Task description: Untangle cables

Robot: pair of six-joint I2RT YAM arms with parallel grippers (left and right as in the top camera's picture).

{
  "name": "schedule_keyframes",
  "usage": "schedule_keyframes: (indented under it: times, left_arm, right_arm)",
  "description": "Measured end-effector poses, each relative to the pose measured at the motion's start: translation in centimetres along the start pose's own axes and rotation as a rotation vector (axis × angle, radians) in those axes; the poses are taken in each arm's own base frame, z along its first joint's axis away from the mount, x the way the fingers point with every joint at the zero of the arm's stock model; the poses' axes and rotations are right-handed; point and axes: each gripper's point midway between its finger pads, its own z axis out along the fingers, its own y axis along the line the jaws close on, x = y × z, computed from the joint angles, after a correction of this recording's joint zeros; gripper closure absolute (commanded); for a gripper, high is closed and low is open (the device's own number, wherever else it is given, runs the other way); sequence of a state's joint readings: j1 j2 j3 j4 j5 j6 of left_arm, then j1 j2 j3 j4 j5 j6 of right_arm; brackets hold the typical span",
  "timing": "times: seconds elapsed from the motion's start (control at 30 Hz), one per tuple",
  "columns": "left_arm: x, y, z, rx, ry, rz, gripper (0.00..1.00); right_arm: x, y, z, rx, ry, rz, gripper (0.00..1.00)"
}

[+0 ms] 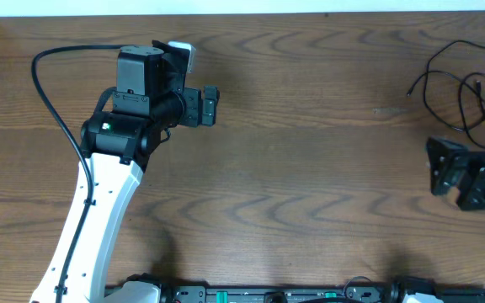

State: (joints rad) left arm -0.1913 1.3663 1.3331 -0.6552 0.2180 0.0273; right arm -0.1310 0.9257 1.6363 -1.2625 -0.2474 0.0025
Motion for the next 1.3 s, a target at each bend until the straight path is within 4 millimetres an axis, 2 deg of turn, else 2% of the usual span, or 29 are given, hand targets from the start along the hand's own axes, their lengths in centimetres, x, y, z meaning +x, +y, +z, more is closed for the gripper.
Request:
schedule_keyframes:
  times: [0.13, 0.37, 0.5, 0.67, 0.83, 0.93, 1.23, 1.3]
  left_arm:
    - [0.0, 0.0, 0.0, 0.0, 0.0, 0.0, 0.0]
    - [0.0, 0.2, 0.0, -0.008, -0.001, 0.0, 0.0]
    - [0.0, 0.2, 0.0, -0.008, 0.0, -0.001, 0.0]
    - [0.0, 0.2, 0.0, -0.008, 0.002, -0.001, 0.01]
    - [0.0, 0.2, 0.0, -0.008, 0.0, -0.001, 0.01]
    - [0.0, 0.2, 0.0, -0.008, 0.0, -0.001, 0.01]
    - [0.0, 0.2, 0.0, -0.008, -0.001, 0.0, 0.01]
    - [0.0, 0.2, 0.0, -0.008, 0.0, -0.001, 0.01]
  right_arm:
    - [0.7, 0.2, 2.1, -0.007, -0.128, -0.066, 0.01]
    - [4.0, 0.0, 6.4, -0.015, -0.312, -0.125, 0.01]
    - [6.1, 0.2, 8.2, -0.04, -0.447, -0.149, 0.01]
    - [10.0, 0.1, 10.7, -0.063, -0.551, -0.165, 0.01]
    - [14.8, -0.3, 13.4, -0.07, -0.541, -0.166, 0.01]
    - [16.5, -0.4, 14.2, -0.072, -0.533, -0.166, 0.01]
    - [19.8, -1.0, 15.4, -0.058, -0.446, -0.159, 0.01]
    - [19.8, -1.1, 15.3, -0.052, -0.451, -0.158, 0.01]
